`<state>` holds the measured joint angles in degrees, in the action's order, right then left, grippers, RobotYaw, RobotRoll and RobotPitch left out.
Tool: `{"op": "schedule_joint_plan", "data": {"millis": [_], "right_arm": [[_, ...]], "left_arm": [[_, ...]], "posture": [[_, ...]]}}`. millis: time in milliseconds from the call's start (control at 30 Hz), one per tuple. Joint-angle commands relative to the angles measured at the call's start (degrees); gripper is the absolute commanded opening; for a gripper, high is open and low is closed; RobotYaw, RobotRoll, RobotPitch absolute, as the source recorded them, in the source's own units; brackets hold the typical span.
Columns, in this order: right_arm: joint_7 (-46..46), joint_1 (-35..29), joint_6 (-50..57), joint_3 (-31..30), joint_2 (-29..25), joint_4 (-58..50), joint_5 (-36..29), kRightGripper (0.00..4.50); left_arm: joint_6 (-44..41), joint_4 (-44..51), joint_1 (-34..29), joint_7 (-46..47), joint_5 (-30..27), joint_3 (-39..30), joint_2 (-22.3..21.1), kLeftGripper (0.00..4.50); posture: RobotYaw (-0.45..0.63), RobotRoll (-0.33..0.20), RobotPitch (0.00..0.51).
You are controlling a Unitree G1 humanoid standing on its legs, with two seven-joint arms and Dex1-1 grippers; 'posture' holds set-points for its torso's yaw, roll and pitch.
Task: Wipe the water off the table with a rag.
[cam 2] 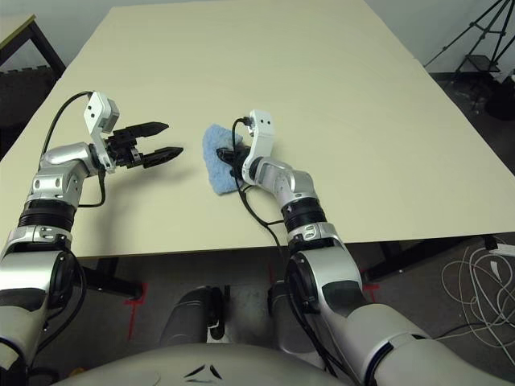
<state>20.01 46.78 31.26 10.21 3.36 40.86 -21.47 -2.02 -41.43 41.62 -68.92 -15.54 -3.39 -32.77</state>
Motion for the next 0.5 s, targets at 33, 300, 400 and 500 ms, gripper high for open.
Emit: {"op": "schedule_joint_plan", "data": {"millis": [33, 300, 400, 500], "right_arm": [[-3.16, 1.68, -3.49, 3.72, -2.75, 1.30, -0.52, 0.02], [-5.32, 4.22, -7.97, 6.88, -8.00, 3.97, -0.05, 0.02], [-5.45, 4.51, -9.52, 6.76, -10.32, 4.98, 0.93, 0.02], [-4.68, 4.27, -10.34, 6.38, -12.89, 5.08, 1.71, 0.02]], "left_arm": [[-0.12, 0.03, -0.23, 0.10, 0.56, 0.02, -0.22, 4.50], [0.30, -1.06, 0.61, 0.22, 0.87, 0.25, 0.24, 4.50], [0.42, -1.30, 0.77, 0.36, 1.00, 0.31, 0.41, 4.50], [0.55, -1.52, 0.86, 0.53, 1.14, 0.33, 0.55, 4.50]], "posture": [[-0.15, 0.000, 0.087], [-0.16, 0.000, 0.089], [-0.17, 0.000, 0.090], [-0.17, 0.000, 0.092]]}}
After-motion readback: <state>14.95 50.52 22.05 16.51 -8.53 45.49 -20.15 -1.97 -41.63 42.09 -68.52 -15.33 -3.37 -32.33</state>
